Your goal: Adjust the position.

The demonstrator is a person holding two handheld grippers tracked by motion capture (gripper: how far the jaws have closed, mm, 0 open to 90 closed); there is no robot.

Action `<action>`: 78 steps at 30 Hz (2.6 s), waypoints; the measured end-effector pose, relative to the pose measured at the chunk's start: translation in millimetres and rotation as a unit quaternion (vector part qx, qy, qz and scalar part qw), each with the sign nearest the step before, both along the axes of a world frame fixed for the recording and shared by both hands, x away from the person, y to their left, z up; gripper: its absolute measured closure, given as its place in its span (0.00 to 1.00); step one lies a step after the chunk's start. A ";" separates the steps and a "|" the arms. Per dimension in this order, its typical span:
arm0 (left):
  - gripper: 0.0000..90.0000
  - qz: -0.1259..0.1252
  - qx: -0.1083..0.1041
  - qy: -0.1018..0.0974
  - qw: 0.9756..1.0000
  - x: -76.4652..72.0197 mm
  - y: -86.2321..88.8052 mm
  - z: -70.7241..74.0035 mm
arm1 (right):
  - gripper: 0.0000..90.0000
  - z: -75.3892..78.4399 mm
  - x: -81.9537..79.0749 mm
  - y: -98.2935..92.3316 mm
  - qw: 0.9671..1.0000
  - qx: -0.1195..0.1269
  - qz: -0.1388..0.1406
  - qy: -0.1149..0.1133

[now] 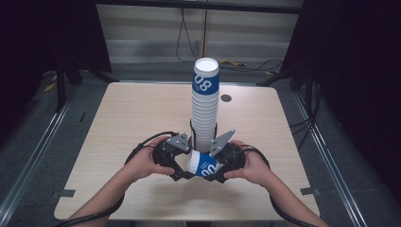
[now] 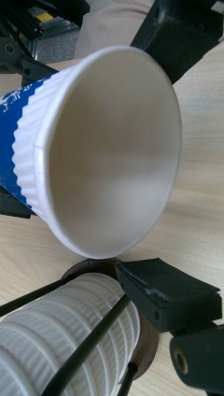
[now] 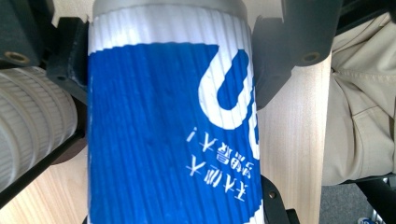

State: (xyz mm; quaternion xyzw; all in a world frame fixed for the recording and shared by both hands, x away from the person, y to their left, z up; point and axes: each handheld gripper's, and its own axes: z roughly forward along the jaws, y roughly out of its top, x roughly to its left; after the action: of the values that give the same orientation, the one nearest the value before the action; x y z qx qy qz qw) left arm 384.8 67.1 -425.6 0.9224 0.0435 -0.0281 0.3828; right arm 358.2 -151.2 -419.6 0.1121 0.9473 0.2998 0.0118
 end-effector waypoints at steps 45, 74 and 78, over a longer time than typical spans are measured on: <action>0.22 -0.014 0.019 0.002 1.000 -0.8 1.0 11.3 | 0.32 -7.0 1.5 4.6 1.000 0.019 -0.003 0.008; 0.21 -0.018 0.044 -0.003 0.999 -0.7 -2.2 20.2 | 0.32 -23.0 0.4 -2.7 0.995 0.095 -0.004 -0.004; 0.22 -0.020 0.055 -0.004 0.998 -1.3 -3.0 22.3 | 0.32 -24.9 -0.4 -2.3 0.995 0.098 -0.005 -0.004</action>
State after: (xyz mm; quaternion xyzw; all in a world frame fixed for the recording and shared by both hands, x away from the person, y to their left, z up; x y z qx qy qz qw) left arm 383.5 64.1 -403.2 0.9429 0.0249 -0.0292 0.3307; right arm 357.7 -153.4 -444.5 0.1159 0.9129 0.3914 0.0061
